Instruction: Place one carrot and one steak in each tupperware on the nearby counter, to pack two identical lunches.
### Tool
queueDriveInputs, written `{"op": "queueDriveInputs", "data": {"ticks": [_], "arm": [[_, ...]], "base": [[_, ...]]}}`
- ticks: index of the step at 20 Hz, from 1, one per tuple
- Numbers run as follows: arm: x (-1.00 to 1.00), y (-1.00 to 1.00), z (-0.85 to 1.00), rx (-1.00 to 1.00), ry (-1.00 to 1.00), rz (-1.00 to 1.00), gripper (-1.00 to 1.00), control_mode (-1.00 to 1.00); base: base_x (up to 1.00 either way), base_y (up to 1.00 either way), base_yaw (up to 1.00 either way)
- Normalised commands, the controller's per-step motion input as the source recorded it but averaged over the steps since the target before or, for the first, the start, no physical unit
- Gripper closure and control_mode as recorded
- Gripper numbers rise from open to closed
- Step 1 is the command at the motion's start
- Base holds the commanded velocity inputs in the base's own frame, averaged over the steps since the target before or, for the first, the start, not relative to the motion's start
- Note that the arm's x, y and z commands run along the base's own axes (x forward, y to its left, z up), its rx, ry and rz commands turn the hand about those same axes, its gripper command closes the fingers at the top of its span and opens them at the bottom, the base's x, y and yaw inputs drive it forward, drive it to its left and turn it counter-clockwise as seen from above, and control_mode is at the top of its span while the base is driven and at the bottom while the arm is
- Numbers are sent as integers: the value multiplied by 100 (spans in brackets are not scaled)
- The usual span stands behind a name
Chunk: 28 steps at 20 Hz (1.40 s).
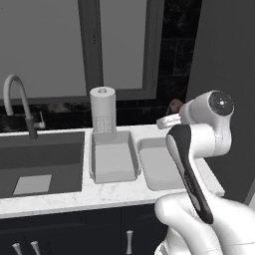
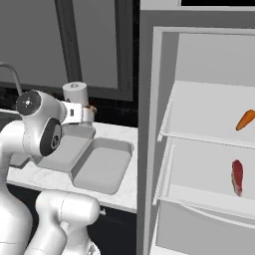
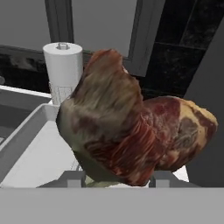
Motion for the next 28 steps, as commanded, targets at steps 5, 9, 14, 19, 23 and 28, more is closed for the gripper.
{"op": "queueDriveInputs", "data": {"ticks": [5, 9, 14, 19, 23, 28], "arm": [[37, 0, -90, -4, 24, 0, 100, -100], [2, -9, -80, -6, 20, -6, 100, -100], [2, -19, -73, -5, 22, -9, 100, -100], [37, -4, -53, -2, 13, -1, 100, -100], [49, -7, -42, 0, 8, 0, 100, -100], [46, -20, -46, 0, 7, 0, 100, -100]], "base": [[0, 0, 0], [0, 0, 0], [0, 0, 0], [0, 0, 0], [0, 0, 0], [0, 0, 0]]}}
